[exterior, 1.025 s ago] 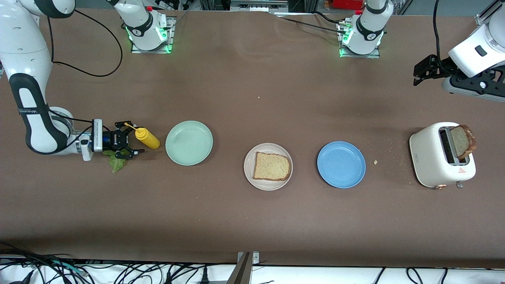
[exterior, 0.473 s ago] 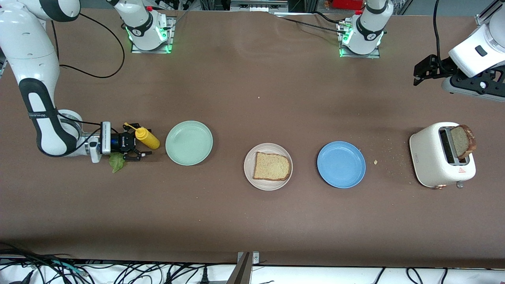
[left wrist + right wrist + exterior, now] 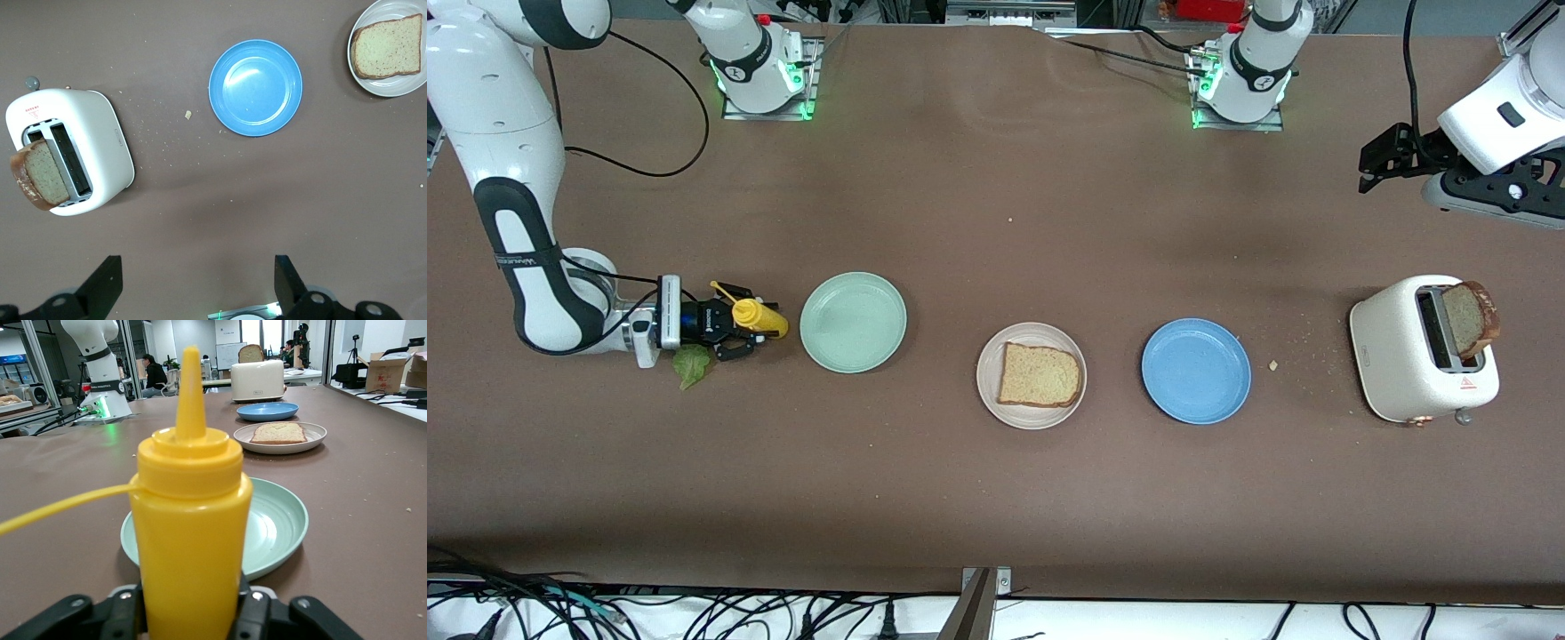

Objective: Make sandwich in beige plate with both arms
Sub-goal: 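Close the right gripper on the yellow bottle and lift it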

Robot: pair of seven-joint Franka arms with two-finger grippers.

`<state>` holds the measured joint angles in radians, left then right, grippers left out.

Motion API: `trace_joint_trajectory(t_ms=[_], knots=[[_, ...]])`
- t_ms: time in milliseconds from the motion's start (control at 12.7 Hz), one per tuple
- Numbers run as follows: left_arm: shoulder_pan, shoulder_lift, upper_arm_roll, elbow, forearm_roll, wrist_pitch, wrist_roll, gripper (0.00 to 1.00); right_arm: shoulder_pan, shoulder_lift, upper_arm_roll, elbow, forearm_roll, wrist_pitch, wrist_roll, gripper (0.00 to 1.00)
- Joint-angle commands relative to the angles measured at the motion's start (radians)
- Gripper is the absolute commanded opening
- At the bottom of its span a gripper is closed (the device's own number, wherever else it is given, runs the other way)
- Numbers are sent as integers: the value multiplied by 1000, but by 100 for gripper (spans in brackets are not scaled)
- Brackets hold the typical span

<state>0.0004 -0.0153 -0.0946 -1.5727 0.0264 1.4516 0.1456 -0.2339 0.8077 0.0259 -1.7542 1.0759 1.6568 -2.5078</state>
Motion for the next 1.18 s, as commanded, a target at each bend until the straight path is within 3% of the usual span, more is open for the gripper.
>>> trace_joint_trajectory(t_ms=[0, 552, 1104], knots=[[7, -14, -5, -4, 6, -5, 23, 100, 1, 7, 2, 9, 18, 14, 35, 32], [6, -14, -7, -3, 7, -5, 22, 100, 13, -77, 0, 22, -36, 47, 259, 32], [4, -12, -10, -3, 9, -5, 20, 100, 88, -202, 2, 82, -203, 121, 659, 32]])
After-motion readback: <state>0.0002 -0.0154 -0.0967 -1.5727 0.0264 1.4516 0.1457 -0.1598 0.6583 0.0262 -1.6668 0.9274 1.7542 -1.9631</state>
